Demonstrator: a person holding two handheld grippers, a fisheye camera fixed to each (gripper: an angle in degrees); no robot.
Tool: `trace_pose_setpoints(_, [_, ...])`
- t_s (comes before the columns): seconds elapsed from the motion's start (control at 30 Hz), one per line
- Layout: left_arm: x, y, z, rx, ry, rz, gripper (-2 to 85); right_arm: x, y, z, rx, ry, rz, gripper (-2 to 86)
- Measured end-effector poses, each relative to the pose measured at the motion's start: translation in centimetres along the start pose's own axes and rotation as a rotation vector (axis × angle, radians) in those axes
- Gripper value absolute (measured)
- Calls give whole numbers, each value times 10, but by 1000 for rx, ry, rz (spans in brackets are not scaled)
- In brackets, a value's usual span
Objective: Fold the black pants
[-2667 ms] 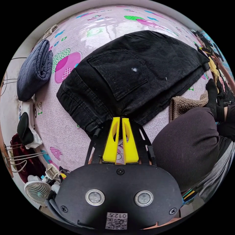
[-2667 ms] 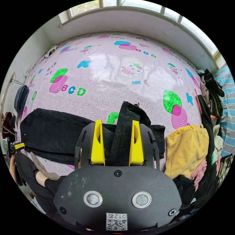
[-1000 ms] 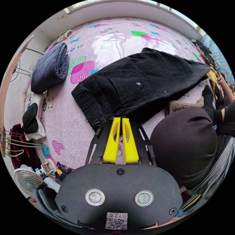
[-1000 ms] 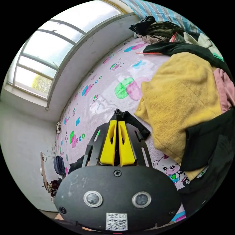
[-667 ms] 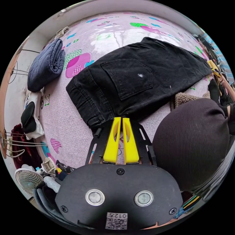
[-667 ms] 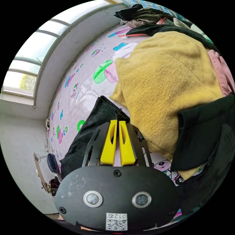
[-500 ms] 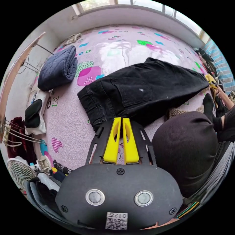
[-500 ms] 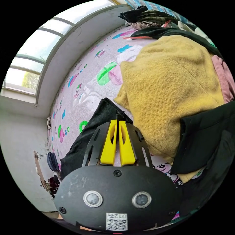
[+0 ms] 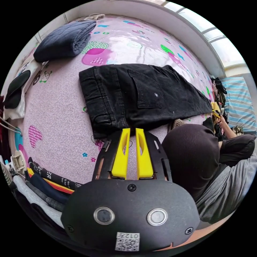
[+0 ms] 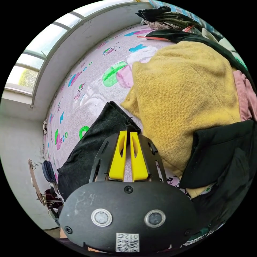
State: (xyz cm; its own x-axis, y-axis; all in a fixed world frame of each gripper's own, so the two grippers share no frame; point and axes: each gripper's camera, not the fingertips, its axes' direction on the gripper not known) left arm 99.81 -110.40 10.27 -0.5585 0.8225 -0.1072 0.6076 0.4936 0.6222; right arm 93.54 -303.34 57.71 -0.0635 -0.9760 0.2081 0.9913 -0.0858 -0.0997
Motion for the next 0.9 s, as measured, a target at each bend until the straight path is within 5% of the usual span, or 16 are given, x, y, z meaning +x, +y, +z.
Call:
trace_pose_setpoints(0.2, [-13,-2,-23,144,38,-149,5,-46,33,16,205,282,-351,26])
trace_pose_setpoints(0.33, [2,-30,14,-27,-50,-127,2,-68,51,82,-1,223,-579,41])
trace_pose_setpoints(0.7, [29,-59,41,15,-166,-107,0,-39,1,172,-113,310,-677,42])
trace_pose_setpoints(0.9, [33,-89,47,29,-107,-180,1,-7,-80,191,-130,231,-545,34])
